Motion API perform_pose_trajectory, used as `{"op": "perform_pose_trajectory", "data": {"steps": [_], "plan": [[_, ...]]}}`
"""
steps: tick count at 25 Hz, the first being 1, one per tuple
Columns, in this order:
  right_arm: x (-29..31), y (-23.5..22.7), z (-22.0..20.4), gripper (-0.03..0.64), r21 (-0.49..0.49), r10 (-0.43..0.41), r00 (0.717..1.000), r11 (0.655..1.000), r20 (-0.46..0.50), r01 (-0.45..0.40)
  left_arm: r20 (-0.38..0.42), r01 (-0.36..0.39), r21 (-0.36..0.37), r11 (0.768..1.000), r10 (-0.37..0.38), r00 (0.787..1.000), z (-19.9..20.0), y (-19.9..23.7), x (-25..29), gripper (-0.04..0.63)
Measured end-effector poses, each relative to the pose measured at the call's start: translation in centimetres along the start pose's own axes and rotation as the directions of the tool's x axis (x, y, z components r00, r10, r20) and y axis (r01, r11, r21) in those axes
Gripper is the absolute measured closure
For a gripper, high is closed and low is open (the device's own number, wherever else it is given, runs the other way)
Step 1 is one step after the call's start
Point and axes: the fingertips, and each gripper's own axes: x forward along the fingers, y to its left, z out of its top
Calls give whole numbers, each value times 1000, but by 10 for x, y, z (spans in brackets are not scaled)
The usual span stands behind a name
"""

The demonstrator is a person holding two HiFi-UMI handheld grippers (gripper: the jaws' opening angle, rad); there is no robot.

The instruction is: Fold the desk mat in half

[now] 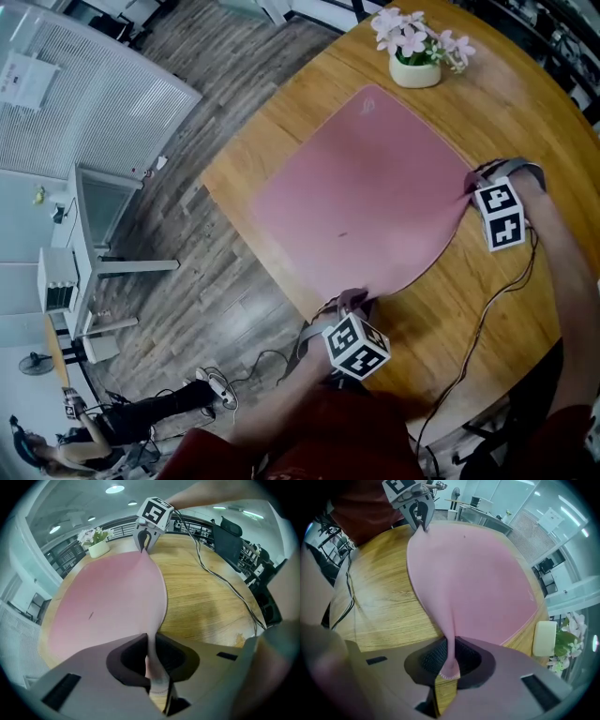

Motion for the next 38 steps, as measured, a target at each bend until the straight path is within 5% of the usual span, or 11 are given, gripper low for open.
{"op": "perform_pose_trajectory", "data": {"steps": [18,38], "plan": [[-20,-22,9,565,101,49,996,994,-68,-42,48,142,23,990,-143,989,4,19,-20,532],[-24,-88,34,565,141,41,995,990,-86,-29,101,176,-30,984,-172,980,4,99,-34,535]]}}
